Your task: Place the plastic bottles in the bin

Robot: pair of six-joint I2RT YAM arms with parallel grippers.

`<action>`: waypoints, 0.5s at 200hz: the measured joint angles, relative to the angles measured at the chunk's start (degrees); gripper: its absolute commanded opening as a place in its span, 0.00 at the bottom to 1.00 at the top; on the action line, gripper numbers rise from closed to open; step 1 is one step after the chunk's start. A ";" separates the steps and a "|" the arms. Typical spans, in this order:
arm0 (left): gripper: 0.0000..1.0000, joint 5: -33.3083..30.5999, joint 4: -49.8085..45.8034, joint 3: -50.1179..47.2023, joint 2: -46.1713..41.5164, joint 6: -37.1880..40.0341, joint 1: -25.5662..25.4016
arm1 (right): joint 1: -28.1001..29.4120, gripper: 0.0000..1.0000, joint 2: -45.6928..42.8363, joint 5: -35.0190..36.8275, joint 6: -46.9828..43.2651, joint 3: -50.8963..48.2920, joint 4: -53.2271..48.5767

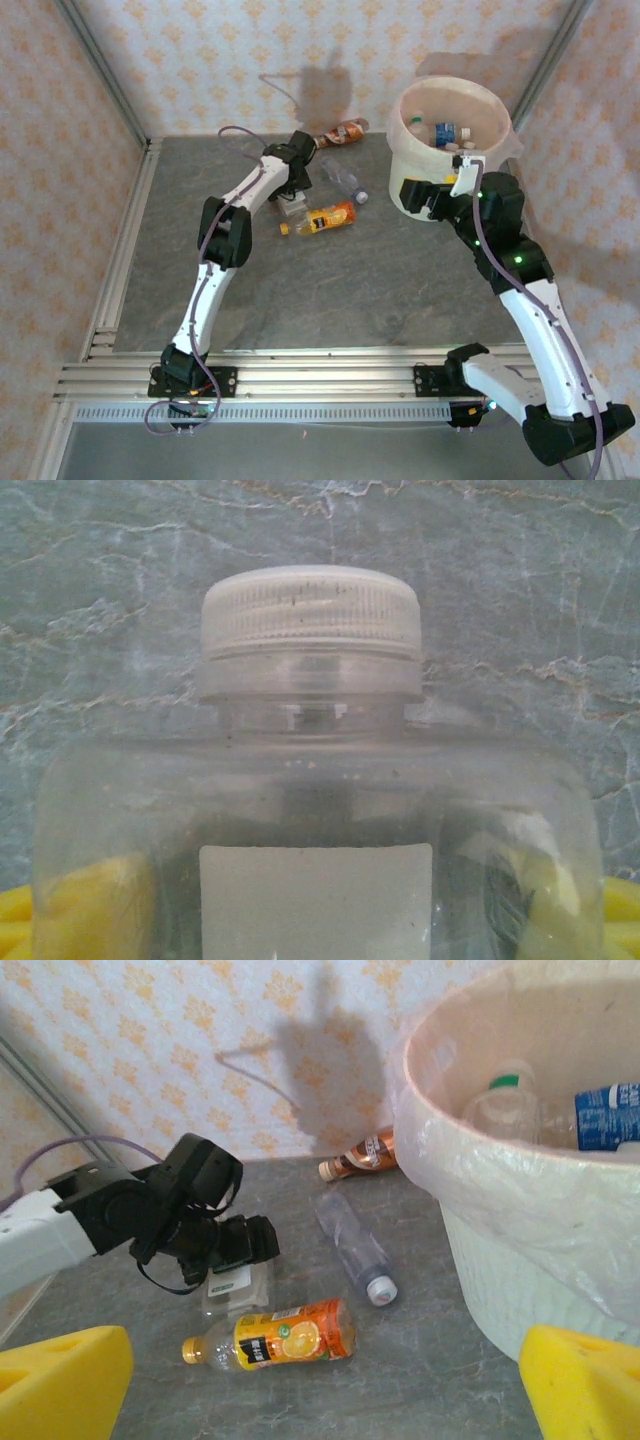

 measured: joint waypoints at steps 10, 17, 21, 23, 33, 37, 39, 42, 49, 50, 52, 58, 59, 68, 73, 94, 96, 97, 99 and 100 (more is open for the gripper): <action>0.73 0.07 0.79 -2.08 -1.73 0.24 0.00 | 0.00 0.99 0.61 -0.44 1.53 -0.48 0.17; 0.72 0.17 1.49 -3.67 -3.26 0.42 0.00 | 0.00 0.99 0.94 -1.14 2.73 -0.98 0.42; 0.72 0.20 1.81 -4.48 -4.20 0.55 0.00 | 0.02 0.99 1.09 -1.57 3.39 -1.38 0.66; 0.71 0.22 2.03 -5.05 -4.72 0.72 0.00 | 0.02 0.99 1.09 -1.77 3.74 -1.51 0.74; 0.70 0.26 3.19 -7.34 -7.43 1.29 0.00 | 0.20 0.99 1.09 -2.89 5.42 -2.67 1.42; 0.70 0.33 3.78 -8.33 -8.52 1.44 0.00 | 0.39 0.99 1.09 -3.19 6.34 -3.19 1.81; 0.70 0.37 4.09 -8.87 -9.22 1.49 0.00 | 0.44 0.99 1.09 -3.28 6.49 -3.34 1.97; 0.70 0.42 4.59 -9.73 -10.29 1.53 0.00 | 0.66 0.99 1.09 -3.65 7.10 -3.76 2.34; 0.69 0.52 5.88 -11.91 -12.85 1.75 0.00 | 1.11 0.99 1.09 -4.17 8.17 -4.48 3.06; 0.69 0.57 6.01 -12.15 -13.11 1.79 0.00 | 1.16 0.99 1.09 -4.22 8.31 -4.55 3.15; 0.69 0.63 6.29 -12.79 -13.90 1.90 0.00 | 1.31 0.99 1.09 -4.33 8.63 -4.76 3.32; 0.69 0.72 7.45 -14.84 -16.35 1.97 0.00 | 1.79 0.99 1.14 -4.70 9.51 -5.29 3.87; 0.69 0.74 7.56 -15.08 -16.65 1.95 0.00 | 1.90 0.99 1.14 -4.83 9.68 -5.40 3.96; 0.68 1.44 9.38 -18.34 -20.68 1.92 0.00 | 2.67 0.99 1.25 -5.46 10.84 -5.90 4.72; 0.68 1.86 10.56 -20.24 -22.71 1.90 0.00 | 3.08 0.99 1.36 -5.73 11.43 -6.12 5.18; 0.68 4.46 15.63 -29.22 -32.94 1.62 -0.17 | 5.86 0.99 2.16 -6.82 13.57 -7.28 7.87; 0.68 4.72 16.11 -30.12 -34.01 1.55 -0.26 | 6.23 0.99 2.29 -6.93 13.88 -7.43 8.22; 0.68 4.79 16.44 -30.71 -34.60 1.49 -0.26 | 6.34 0.99 2.34 -6.97 13.99 -7.50 8.28; 0.68 4.94 16.70 -31.26 -35.26 1.42 -0.28 | 6.62 0.99 2.43 -7.02 14.16 -7.65 8.55; 0.68 5.16 16.85 -31.78 -36.00 1.42 -0.35 | 6.73 0.99 2.47 -7.08 14.25 -7.72 8.68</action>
